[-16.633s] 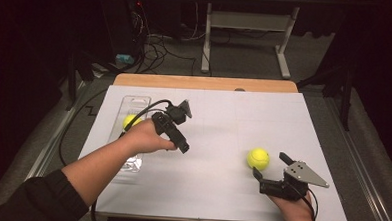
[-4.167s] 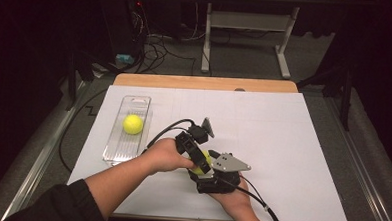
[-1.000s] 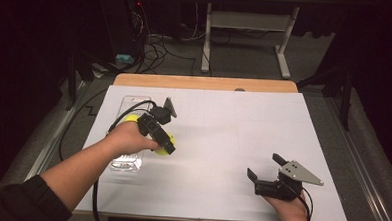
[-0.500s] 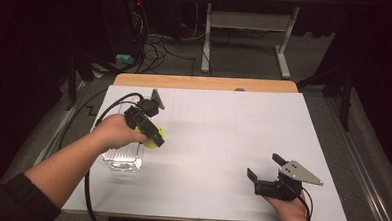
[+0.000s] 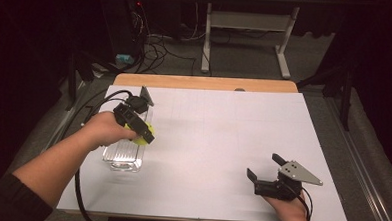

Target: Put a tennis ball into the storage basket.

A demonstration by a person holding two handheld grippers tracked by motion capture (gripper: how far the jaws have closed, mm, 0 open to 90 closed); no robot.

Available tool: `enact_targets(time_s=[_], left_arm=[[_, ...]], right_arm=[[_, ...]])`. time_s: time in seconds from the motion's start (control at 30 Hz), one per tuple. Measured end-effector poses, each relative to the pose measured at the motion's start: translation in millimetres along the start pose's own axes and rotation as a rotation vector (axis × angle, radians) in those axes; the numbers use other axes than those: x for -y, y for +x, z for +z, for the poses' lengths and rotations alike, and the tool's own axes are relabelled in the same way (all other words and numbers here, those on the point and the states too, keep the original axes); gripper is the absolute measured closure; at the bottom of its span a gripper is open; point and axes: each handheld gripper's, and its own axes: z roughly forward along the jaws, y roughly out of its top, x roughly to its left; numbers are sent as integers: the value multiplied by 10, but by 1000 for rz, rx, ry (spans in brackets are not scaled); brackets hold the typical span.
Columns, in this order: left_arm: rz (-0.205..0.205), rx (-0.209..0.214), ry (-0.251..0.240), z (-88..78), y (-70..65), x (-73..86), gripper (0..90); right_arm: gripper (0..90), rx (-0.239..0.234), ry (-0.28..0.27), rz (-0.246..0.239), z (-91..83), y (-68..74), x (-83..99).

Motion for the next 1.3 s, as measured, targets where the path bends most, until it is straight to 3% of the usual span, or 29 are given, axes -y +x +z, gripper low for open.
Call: enact_targets(time_s=[0.8,1.3], left_arm=[[-98,-36,12,-19,389,210,271],[-124,-50,29,26,491,247,270]], right_arm=[[0,1,-13,-4,-11,9,-7],[0,0,-8,-7,-10,13,-6]])
